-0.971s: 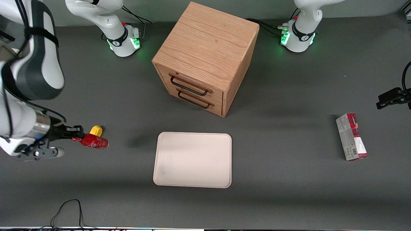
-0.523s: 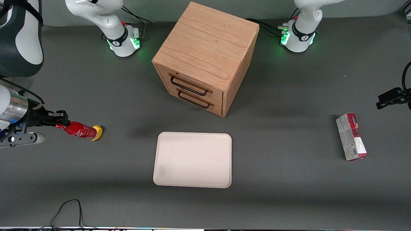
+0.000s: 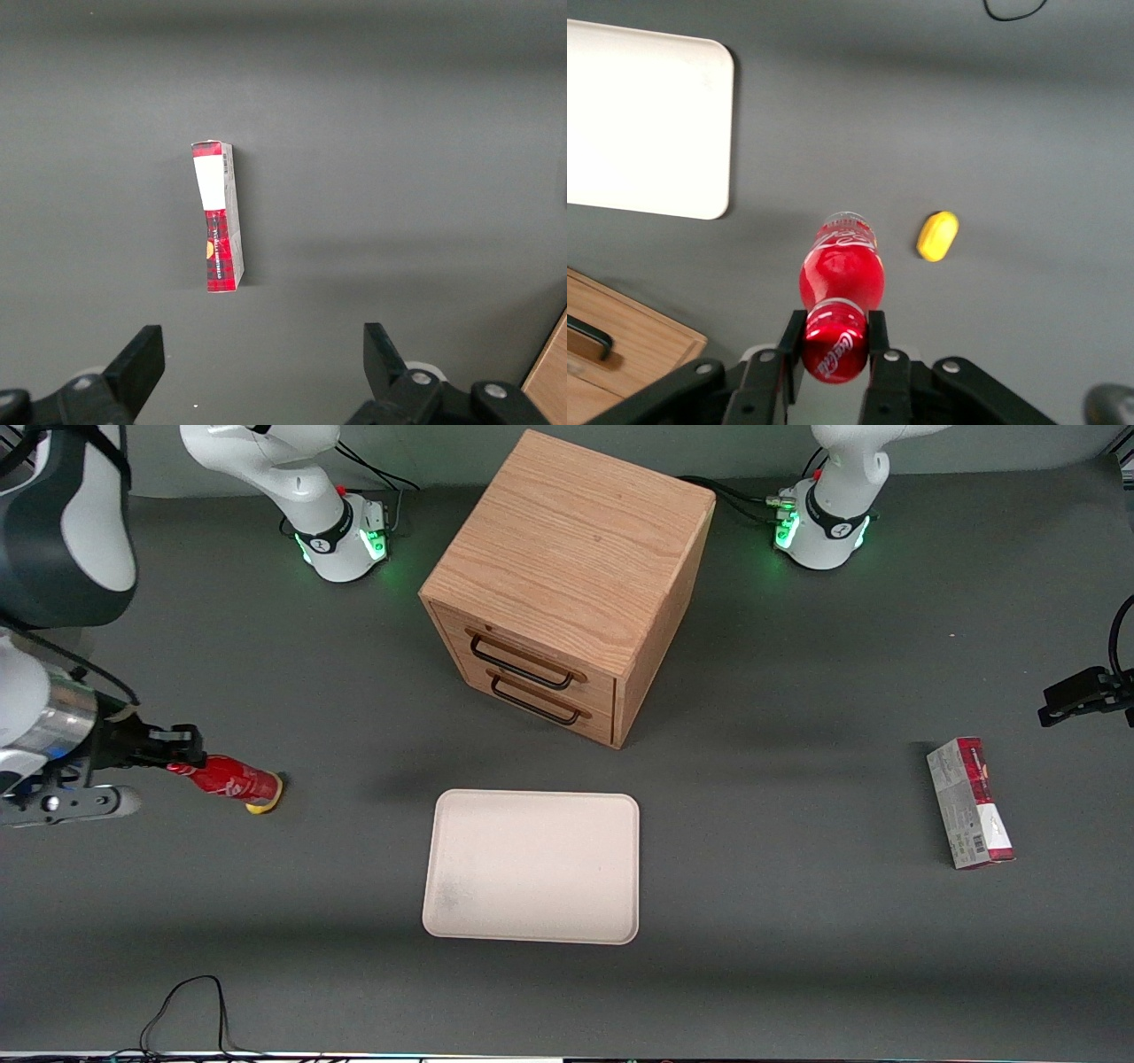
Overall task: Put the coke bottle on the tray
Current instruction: 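Lift the bottle and pull it back toward the right arm's base, then carry the bottle over the cream tray and lower it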
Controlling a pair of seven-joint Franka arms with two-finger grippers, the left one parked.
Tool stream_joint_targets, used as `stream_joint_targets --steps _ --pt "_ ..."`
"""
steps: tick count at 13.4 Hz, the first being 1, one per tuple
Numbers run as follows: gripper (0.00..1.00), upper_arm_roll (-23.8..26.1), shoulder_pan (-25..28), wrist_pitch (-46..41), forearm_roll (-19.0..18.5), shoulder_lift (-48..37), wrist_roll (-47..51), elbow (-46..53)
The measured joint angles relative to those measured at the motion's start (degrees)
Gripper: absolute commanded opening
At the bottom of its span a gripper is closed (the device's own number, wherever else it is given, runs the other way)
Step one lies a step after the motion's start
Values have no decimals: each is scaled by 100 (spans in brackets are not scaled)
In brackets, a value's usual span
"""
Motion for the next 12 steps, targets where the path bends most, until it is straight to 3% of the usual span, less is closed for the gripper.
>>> stream_joint_targets --steps 3,7,12 --pt "0 46 528 52 0 351 880 364" --pt "0 332 804 816 0 1623 2118 1365" --pt "0 416 921 1518 -1 2495 2284 1694"
